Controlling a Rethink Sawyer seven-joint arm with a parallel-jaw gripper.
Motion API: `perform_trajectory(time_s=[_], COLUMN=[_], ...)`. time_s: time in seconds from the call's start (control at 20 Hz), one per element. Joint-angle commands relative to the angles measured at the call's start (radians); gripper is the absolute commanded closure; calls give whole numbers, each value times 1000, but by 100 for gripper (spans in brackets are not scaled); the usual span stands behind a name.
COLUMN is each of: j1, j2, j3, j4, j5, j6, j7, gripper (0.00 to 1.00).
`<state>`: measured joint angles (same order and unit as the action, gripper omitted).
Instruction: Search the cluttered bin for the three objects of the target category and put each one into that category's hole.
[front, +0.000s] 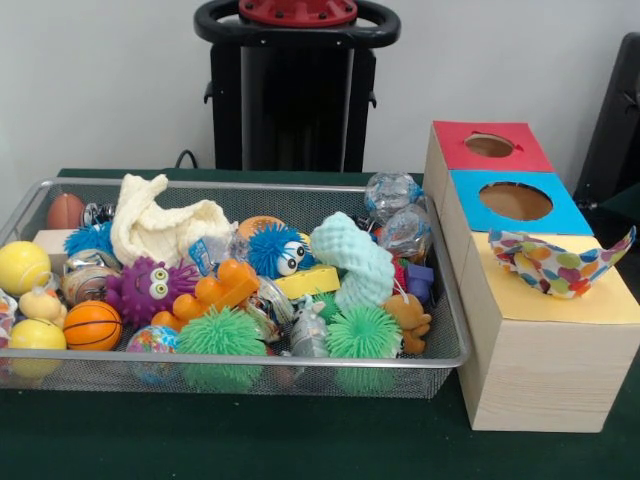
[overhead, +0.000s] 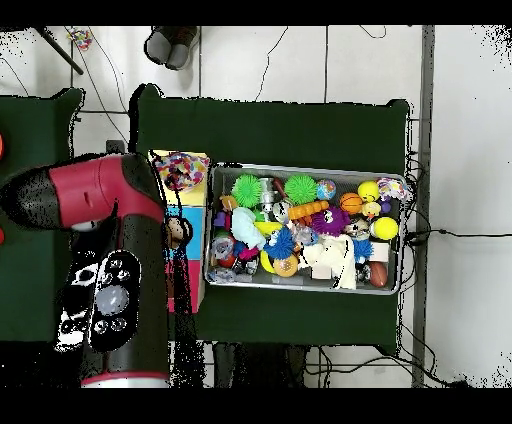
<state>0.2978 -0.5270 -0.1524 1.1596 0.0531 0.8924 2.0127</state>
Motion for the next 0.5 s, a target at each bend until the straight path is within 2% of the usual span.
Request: perform_trajectory(time_s=[0.05, 0.35, 0.5], j1=[-72, -122, -153], j2=[205, 346, 418], j3=[107, 112, 107], j4=[-398, -676, -781], j5=[-37, -37, -32], j6=[213, 362, 380], j7=[-41, -53, -57], gripper=[100, 100, 100])
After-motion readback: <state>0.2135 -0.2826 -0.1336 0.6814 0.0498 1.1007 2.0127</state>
